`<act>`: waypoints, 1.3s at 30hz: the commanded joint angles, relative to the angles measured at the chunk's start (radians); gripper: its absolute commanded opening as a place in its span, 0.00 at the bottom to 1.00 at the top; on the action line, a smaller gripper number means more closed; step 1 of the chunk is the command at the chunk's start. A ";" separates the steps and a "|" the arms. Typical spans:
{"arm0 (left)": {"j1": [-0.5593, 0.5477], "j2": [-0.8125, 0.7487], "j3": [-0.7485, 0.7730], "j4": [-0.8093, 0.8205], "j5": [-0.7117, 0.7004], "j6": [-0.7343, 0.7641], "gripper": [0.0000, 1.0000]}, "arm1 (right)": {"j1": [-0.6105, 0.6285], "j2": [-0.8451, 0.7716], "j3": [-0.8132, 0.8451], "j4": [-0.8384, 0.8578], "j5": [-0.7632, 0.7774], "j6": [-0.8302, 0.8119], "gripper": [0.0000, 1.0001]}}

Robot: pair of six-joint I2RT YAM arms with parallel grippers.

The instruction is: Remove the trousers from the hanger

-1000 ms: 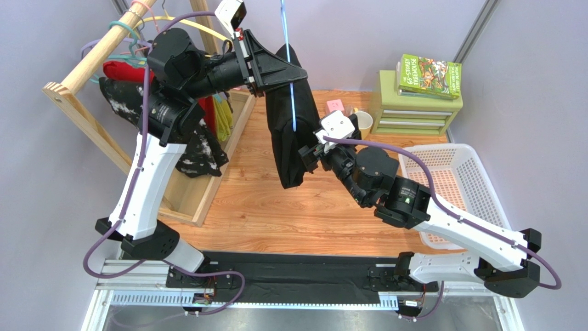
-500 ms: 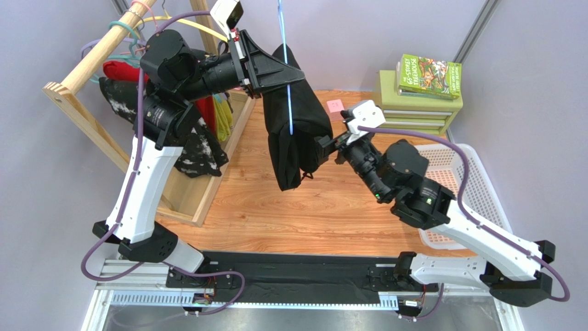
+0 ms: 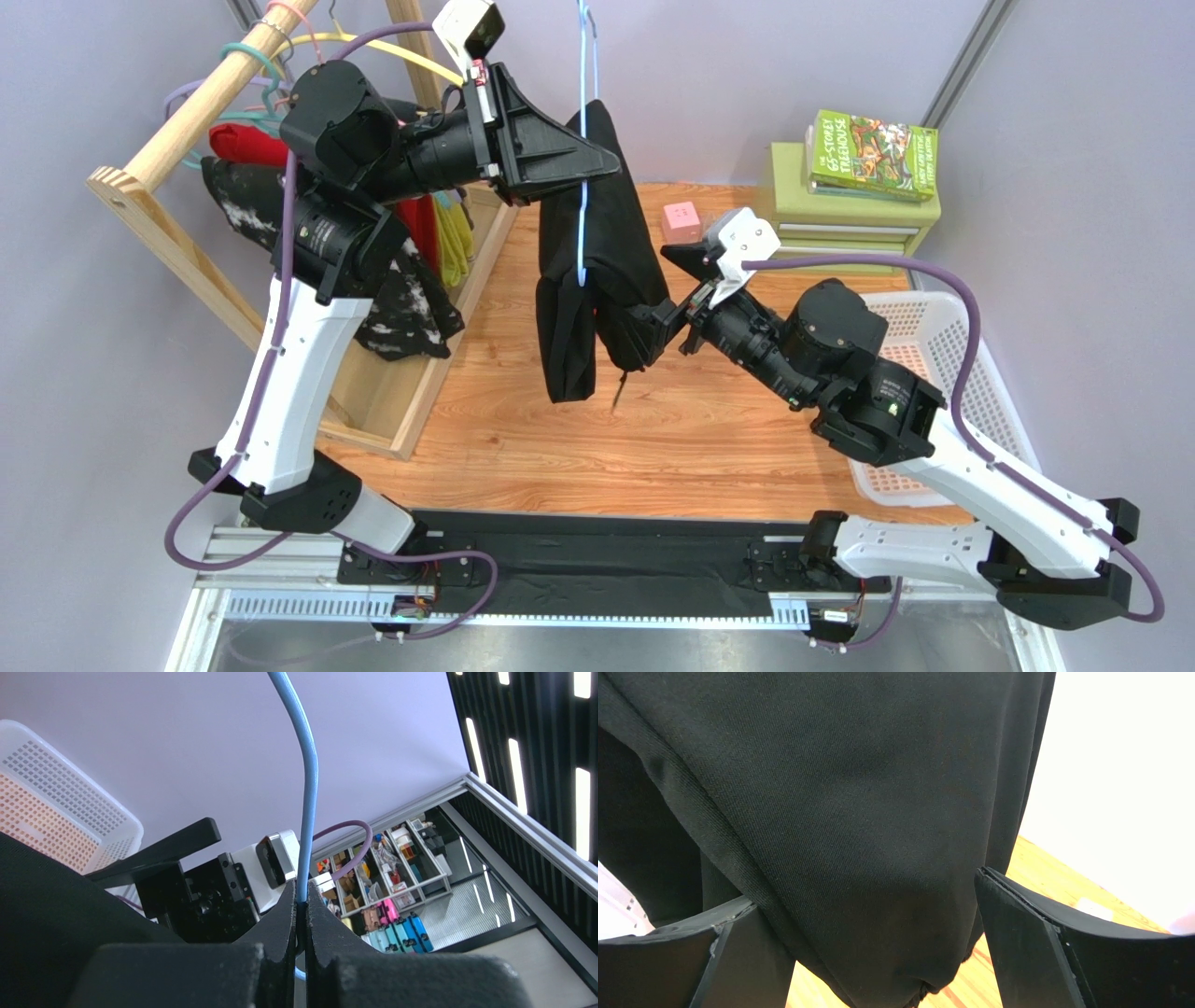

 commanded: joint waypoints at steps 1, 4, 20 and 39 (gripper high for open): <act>0.002 -0.028 0.032 0.117 0.013 -0.020 0.00 | -0.003 0.009 0.026 0.053 -0.043 0.023 0.91; 0.002 -0.038 0.006 0.127 -0.002 -0.027 0.00 | 0.000 0.054 0.066 0.067 -0.046 0.024 0.92; 0.002 -0.060 -0.034 0.108 -0.009 -0.006 0.00 | 0.059 0.152 0.176 0.209 0.147 -0.105 0.93; 0.002 -0.081 -0.042 0.048 0.004 0.034 0.00 | 0.066 0.319 0.354 0.233 0.305 -0.271 0.00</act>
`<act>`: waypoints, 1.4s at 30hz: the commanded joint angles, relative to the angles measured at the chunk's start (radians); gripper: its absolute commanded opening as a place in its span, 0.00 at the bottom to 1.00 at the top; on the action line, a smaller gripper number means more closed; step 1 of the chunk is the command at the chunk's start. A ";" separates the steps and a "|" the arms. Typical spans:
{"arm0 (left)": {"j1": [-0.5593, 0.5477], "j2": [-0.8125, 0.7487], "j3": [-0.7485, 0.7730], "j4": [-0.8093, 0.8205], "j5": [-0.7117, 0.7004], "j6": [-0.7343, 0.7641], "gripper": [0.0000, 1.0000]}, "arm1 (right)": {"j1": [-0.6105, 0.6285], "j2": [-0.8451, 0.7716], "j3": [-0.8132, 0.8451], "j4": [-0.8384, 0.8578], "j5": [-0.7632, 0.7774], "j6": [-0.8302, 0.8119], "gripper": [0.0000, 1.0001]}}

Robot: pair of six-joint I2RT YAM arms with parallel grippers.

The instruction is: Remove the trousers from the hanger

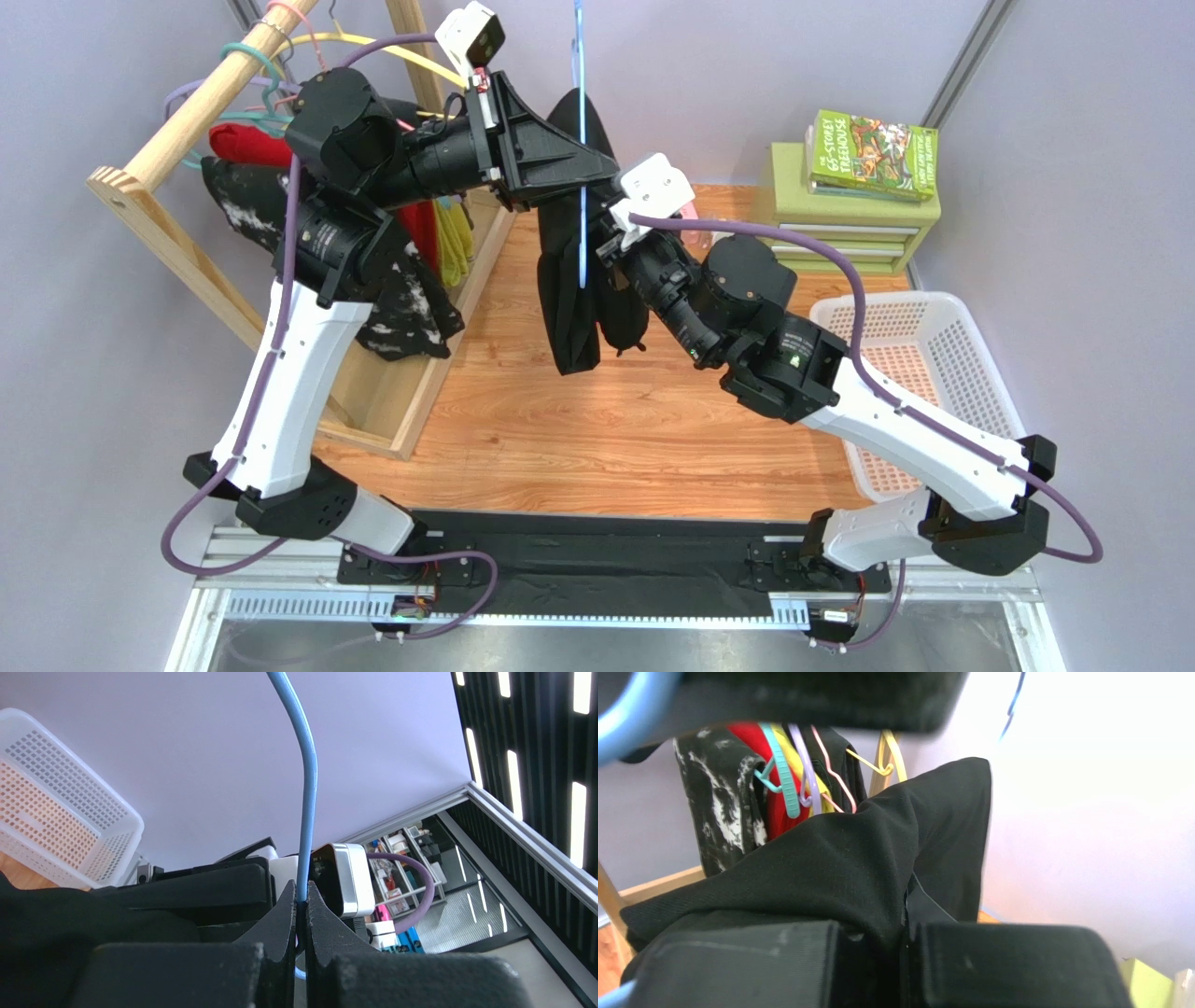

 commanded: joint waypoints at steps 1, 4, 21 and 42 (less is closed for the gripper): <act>0.002 -0.059 0.023 0.018 0.004 0.070 0.00 | 0.005 0.004 0.104 0.035 0.067 -0.028 0.00; 0.015 -0.074 0.027 -0.088 -0.020 0.150 0.00 | 0.008 -0.022 0.114 -0.020 0.113 -0.028 0.00; 0.089 -0.134 -0.080 -0.323 -0.083 0.351 0.00 | 0.007 -0.084 0.272 -0.201 0.232 0.124 0.00; 0.089 -0.186 -0.393 -0.536 -0.264 0.677 0.00 | 0.007 0.080 0.650 -0.117 0.163 0.058 0.00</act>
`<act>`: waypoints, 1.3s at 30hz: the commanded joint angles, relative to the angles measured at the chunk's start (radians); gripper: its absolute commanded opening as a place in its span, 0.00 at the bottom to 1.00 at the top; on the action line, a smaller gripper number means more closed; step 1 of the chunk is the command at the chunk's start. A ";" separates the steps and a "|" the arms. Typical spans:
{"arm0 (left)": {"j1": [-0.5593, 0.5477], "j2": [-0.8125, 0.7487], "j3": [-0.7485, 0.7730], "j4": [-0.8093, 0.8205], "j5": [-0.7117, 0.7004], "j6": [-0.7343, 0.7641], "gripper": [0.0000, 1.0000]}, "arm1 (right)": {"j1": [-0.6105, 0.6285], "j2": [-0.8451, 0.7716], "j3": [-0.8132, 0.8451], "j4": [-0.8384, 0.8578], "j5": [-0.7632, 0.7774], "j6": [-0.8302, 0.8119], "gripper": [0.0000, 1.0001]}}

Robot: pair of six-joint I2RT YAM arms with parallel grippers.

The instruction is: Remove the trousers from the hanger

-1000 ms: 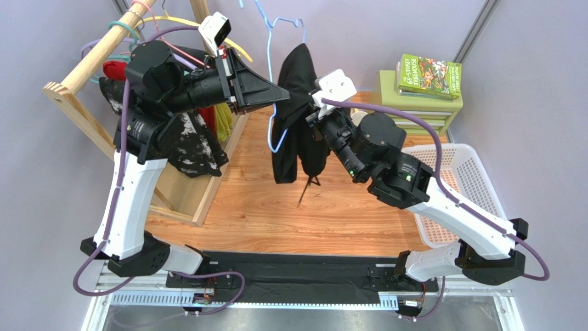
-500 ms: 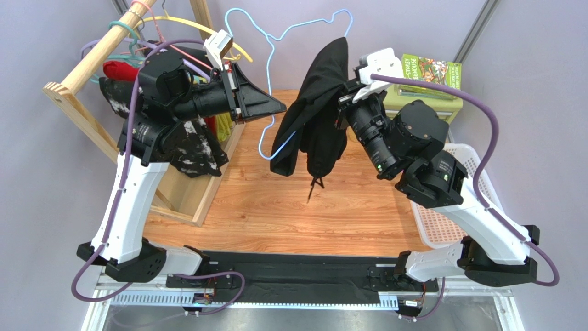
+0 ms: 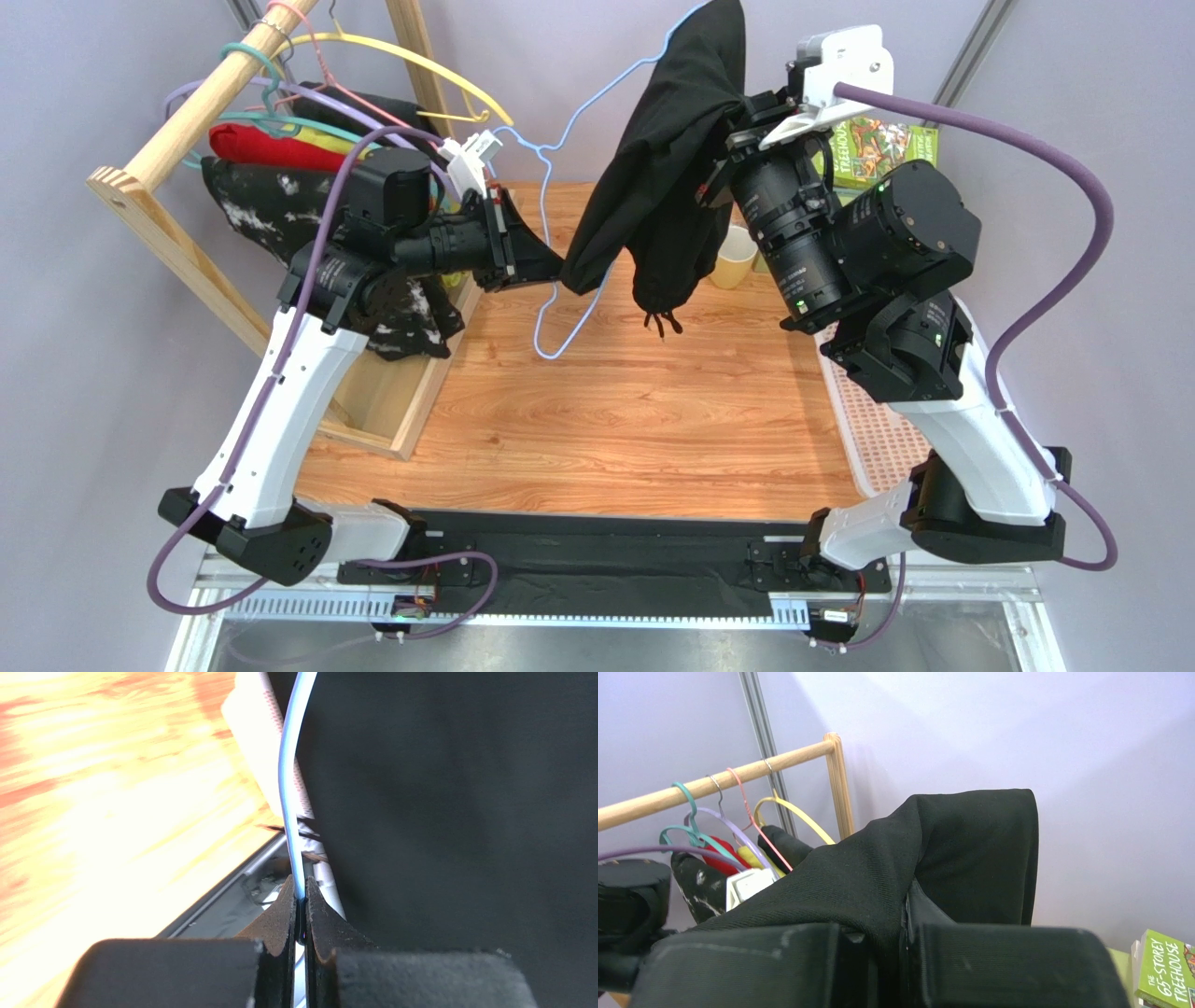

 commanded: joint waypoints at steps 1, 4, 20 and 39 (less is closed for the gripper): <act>0.005 -0.004 -0.017 -0.078 -0.083 0.150 0.00 | 0.002 -0.002 0.094 0.148 -0.042 -0.032 0.00; 0.005 0.008 -0.026 -0.114 -0.118 0.186 0.00 | 0.002 -0.003 0.108 0.157 -0.039 -0.047 0.00; 0.005 -0.001 0.009 -0.184 -0.174 0.278 0.00 | -0.035 -0.123 -0.149 0.224 0.221 -0.314 0.00; -0.319 -0.234 -0.044 -0.189 -0.163 0.461 0.00 | -0.478 -0.571 -0.740 -0.107 0.853 -0.089 0.00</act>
